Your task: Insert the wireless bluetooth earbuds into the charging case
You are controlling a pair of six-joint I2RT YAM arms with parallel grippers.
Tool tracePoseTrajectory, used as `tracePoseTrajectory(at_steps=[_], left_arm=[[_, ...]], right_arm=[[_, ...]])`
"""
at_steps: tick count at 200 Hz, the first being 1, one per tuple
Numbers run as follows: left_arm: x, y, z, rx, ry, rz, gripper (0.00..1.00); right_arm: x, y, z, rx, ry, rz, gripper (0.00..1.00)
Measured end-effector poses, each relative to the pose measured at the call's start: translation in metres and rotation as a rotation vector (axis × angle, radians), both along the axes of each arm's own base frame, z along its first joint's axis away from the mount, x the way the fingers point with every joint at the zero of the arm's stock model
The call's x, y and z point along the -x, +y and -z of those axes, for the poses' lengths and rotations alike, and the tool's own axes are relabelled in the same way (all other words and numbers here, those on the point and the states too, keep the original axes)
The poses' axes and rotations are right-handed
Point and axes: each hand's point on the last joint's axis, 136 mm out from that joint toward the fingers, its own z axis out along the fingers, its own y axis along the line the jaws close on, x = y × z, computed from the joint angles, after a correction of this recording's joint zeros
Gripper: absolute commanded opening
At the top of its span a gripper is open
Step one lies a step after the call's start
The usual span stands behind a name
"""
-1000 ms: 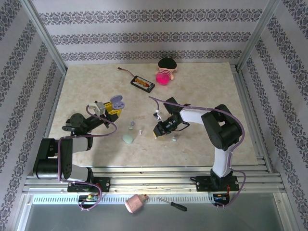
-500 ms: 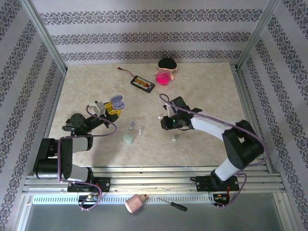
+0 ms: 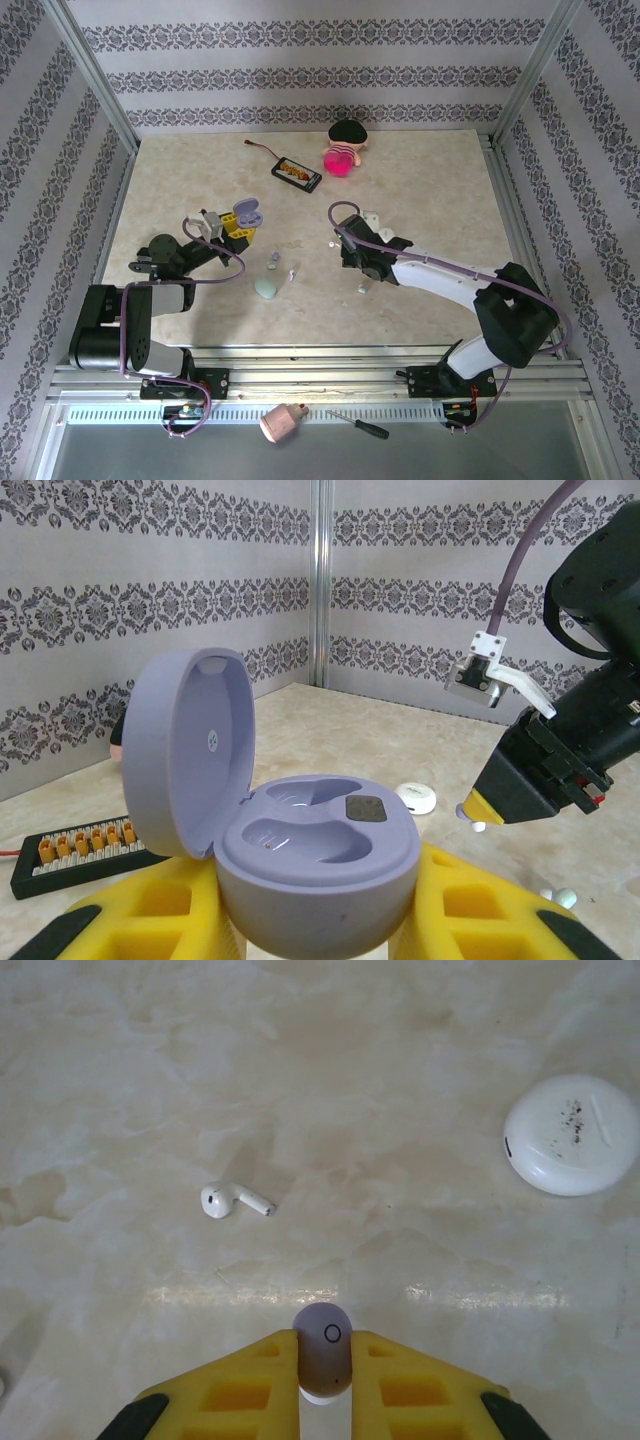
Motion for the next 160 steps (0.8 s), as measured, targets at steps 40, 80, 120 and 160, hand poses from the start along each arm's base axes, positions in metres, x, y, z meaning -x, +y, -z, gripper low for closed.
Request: tracePoseTrajectory(at_steps=[40, 80, 120, 160], left_arm=[[0.001, -0.005, 0.001, -0.011, -0.005, 0.013, 0.16], [0.002, -0.016, 0.006, -0.034, 0.003, 0.042, 0.16], [0.008, -0.037, 0.009, -0.046, 0.006, 0.105, 0.16], [0.004, -0.043, 0.029, -0.032, 0.081, 0.129, 0.18]], right_arm=[[0.000, -0.004, 0.010, 0.048, 0.036, 0.083, 0.13], [-0.002, -0.006, 0.006, 0.048, 0.044, 0.124, 0.13], [0.002, 0.007, 0.000, 0.055, 0.024, 0.058, 0.13], [0.007, 0.049, -0.035, -0.028, -0.067, -0.143, 0.13]])
